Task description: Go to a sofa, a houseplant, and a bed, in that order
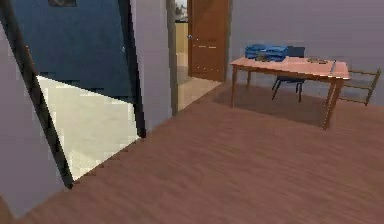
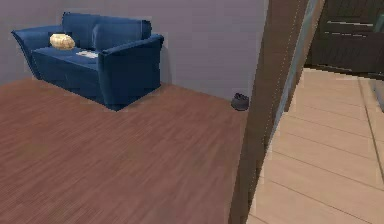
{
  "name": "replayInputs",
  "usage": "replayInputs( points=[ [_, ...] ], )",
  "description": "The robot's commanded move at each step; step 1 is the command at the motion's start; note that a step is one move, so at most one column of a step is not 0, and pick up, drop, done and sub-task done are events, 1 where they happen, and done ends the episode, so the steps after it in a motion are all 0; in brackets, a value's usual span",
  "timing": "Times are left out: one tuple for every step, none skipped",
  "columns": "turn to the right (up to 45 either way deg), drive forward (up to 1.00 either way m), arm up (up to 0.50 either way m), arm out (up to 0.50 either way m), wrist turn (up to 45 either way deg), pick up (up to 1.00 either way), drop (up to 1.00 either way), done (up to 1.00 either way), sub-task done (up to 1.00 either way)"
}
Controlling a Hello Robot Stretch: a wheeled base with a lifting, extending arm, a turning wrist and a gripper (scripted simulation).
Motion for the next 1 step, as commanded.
replayInputs(
  points=[
    [0.0, 1.0, 0.0, 0.0, 0.0, 0.0, 0.0, 0.0, 0.0]
  ],
)
